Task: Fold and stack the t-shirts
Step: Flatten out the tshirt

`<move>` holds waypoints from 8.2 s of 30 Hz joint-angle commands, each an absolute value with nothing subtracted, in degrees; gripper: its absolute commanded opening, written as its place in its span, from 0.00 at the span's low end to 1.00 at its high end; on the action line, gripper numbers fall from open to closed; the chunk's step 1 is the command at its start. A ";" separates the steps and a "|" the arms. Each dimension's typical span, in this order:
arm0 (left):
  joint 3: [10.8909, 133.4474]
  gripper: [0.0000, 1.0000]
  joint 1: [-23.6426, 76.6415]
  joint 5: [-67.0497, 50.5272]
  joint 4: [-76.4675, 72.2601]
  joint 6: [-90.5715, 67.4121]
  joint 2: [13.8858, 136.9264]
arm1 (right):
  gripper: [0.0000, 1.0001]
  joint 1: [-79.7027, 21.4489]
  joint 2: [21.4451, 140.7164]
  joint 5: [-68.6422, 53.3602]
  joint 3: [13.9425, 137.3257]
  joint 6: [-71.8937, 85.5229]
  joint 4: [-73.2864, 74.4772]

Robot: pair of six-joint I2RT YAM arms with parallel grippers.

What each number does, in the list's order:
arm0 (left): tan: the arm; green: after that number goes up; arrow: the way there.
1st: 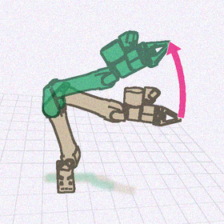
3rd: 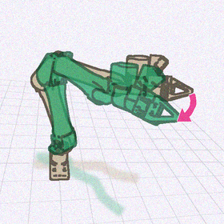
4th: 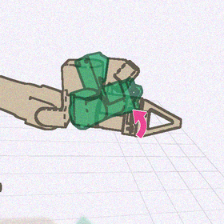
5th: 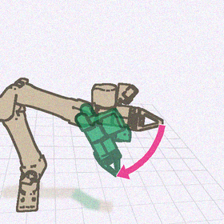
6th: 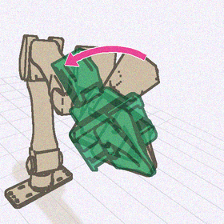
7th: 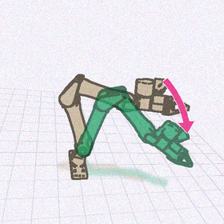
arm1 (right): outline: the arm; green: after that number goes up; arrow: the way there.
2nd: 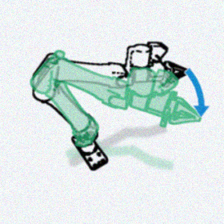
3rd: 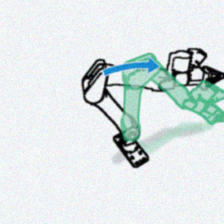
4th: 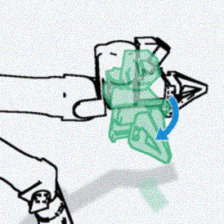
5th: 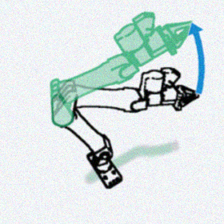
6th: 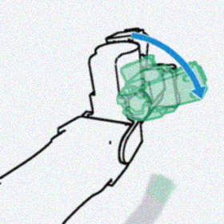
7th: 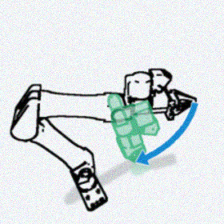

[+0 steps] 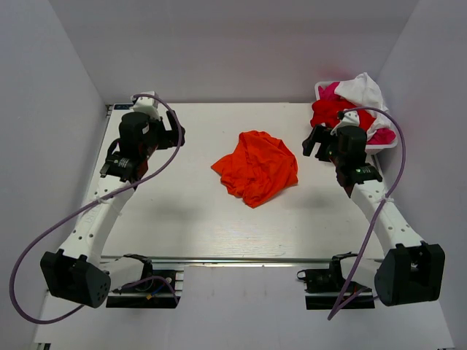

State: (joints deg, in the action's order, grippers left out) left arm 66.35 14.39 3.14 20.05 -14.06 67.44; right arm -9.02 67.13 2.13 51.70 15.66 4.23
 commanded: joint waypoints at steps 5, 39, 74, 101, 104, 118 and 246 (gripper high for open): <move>66.18 1.00 15.03 -7.53 20.83 -12.93 71.18 | 0.90 -8.88 64.07 -6.40 50.19 11.96 -1.04; 76.54 0.90 28.83 -15.47 20.39 -13.45 108.19 | 0.90 -14.24 110.65 -7.12 88.85 6.24 18.46; 74.96 0.00 30.94 -7.48 16.00 -14.59 103.72 | 0.00 -15.29 111.10 -14.41 83.94 6.59 13.82; 87.80 0.00 29.79 34.51 23.64 -8.44 77.44 | 0.00 -14.85 65.05 15.88 71.54 1.24 -5.01; 88.32 0.00 29.79 37.35 24.87 -7.91 75.24 | 0.00 -14.76 62.67 19.94 71.46 0.35 -4.66; 91.49 0.00 29.79 23.92 22.32 -2.11 64.61 | 0.00 -14.68 55.02 12.22 75.14 0.26 -1.33; 105.94 1.00 24.17 4.75 32.61 -20.05 132.33 | 0.90 -22.31 94.92 -18.01 38.24 21.18 -4.12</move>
